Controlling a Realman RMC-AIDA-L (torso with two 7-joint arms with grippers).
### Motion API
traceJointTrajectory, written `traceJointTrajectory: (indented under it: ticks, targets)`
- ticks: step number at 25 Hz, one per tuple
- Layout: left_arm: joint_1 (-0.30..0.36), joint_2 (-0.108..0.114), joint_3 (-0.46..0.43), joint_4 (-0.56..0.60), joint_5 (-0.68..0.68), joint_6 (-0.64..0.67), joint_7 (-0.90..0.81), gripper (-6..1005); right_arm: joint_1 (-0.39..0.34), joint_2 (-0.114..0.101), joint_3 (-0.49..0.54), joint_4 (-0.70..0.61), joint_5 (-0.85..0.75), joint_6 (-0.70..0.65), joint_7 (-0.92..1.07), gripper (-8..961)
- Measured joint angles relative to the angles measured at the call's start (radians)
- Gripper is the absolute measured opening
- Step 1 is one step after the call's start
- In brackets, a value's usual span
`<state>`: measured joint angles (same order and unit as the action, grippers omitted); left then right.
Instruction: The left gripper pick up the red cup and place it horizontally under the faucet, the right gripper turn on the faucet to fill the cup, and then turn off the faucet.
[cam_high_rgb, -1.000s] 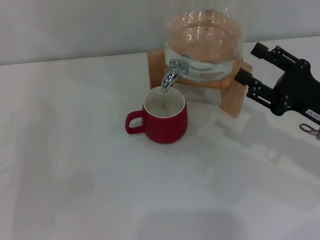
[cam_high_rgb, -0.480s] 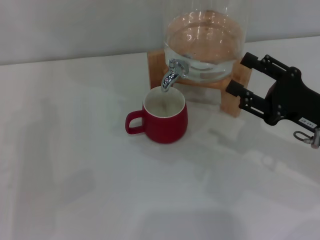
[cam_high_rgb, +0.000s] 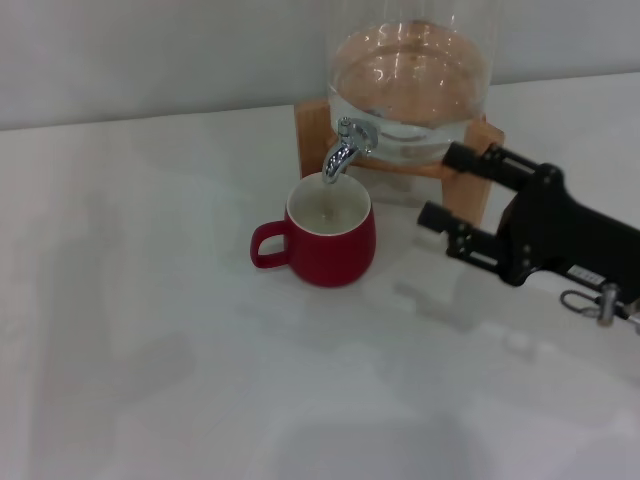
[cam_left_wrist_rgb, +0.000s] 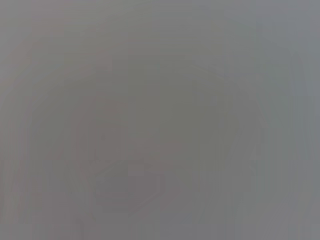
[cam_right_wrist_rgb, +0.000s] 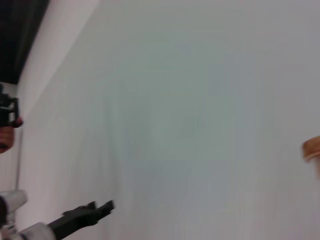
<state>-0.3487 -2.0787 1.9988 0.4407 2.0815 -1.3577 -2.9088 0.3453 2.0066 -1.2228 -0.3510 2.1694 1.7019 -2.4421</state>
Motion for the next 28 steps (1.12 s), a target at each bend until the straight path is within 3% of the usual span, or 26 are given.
traceJointTrajectory:
  ticks: [19, 28]
  targets:
    - [-0.022, -0.001, 0.046, -0.003, 0.002, 0.006, 0.009, 698, 0.108, 0.021, -0.149, 0.015, 0.009, -0.127, -0.008, 685]
    - [-0.029, 0.000, 0.091, -0.006, 0.002, 0.006, 0.009, 700, 0.141, 0.022, -0.175, 0.015, 0.032, -0.175, -0.009, 684]
